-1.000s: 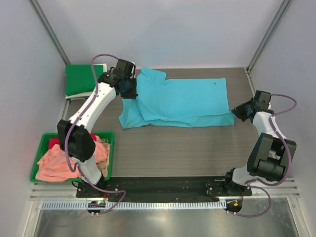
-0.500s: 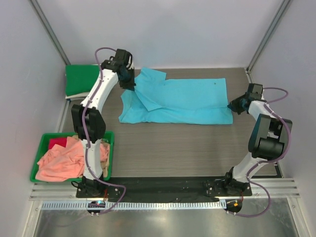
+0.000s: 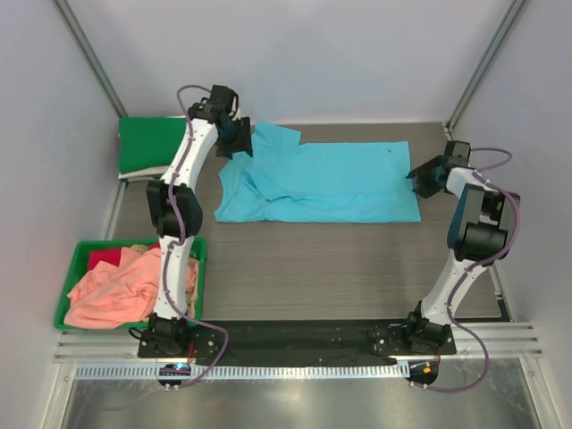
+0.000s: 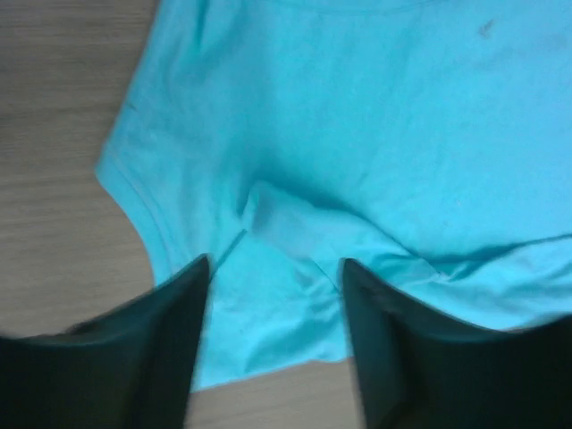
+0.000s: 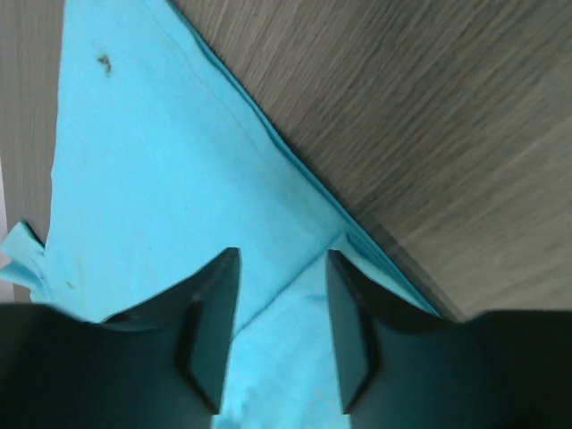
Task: Fold and stack the t-shirts
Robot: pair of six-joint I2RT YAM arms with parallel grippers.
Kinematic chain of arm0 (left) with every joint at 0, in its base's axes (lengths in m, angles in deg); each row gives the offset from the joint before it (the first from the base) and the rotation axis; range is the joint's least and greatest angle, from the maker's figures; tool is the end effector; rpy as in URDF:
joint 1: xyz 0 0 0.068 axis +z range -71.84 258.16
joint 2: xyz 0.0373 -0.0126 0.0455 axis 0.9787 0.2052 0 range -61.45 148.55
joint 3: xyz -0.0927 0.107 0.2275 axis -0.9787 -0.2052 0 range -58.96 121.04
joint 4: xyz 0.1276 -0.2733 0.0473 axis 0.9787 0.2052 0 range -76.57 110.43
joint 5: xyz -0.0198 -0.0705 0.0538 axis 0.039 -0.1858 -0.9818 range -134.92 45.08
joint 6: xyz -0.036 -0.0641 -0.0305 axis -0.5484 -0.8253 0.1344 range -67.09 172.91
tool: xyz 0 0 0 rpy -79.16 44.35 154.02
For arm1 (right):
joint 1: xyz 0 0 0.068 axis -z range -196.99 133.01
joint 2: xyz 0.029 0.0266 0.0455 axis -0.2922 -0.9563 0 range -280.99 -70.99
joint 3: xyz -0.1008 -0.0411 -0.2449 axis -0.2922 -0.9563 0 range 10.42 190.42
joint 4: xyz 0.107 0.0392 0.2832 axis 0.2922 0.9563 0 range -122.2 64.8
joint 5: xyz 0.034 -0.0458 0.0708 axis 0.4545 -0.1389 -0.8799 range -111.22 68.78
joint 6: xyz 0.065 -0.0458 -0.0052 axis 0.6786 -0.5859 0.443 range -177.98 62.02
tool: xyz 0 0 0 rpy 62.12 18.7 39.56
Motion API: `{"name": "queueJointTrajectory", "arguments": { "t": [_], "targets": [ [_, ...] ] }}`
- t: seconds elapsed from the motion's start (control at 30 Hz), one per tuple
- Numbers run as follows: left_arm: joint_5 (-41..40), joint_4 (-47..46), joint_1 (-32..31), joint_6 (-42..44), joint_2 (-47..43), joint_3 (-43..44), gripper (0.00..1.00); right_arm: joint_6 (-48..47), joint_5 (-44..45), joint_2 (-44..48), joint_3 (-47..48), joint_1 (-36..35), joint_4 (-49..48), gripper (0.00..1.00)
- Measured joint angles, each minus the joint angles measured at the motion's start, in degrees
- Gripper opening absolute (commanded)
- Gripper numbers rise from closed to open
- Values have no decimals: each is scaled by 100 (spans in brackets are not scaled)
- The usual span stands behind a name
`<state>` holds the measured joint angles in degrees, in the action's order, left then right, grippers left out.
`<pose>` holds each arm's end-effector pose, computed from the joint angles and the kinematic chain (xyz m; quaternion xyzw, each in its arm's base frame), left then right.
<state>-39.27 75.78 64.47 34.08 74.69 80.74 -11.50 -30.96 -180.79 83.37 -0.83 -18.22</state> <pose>0.5498 -0.1407 0.2493 -0.0299 0.9616 -0.1208 0.2447 0.4511 -0.1186 0.1207 0.4637 0.8167 0.1645 0.3015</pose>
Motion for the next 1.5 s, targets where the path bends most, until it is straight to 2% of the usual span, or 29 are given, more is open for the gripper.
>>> {"name": "queueJointTrajectory", "arguments": {
  "t": [0.03,0.07,0.17,0.27,0.47,0.57,0.7,0.83,0.93,1.07,1.27,1.5],
  "targets": [
    [2,24,52,-94,118,168,91,-81,-39,-179,177,-4,52,59],
    [7,24,116,-142,168,214,100,-120,-48,-284,278,-7,87,65],
    [-15,-140,249,-330,-160,-505,100,-205,39,-258,306,-11,232,69],
    [-63,-505,321,-481,-1121,-2234,100,-256,236,186,-15,-31,238,69],
    [-101,-1458,245,-918,-3617,-5342,100,-330,544,1794,-1139,-31,378,69],
    [-109,-1982,197,-1115,-4481,-6312,100,-393,588,2312,-1582,-31,341,69],
    [-264,-2728,120,-1408,-5178,-7576,100,-448,562,2715,-2264,-31,310,69],
    [-452,-3012,103,-1803,-6151,-8935,100,-544,623,3174,-2953,-31,361,69],
    [-575,-3176,85,-2000,-6854,-9329,100,-581,638,3526,-3230,-31,356,69],
    [-723,-3427,85,-2192,-7265,-9582,100,-575,542,3646,-3464,-72,133,68],
    [-684,-4050,85,-2468,-7134,-9949,100,-568,439,3530,-3707,-310,-90,68],
    [-389,-4476,55,-2728,-6529,-10078,100,-573,400,3335,-3794,-380,-306,68]
  ]
}}
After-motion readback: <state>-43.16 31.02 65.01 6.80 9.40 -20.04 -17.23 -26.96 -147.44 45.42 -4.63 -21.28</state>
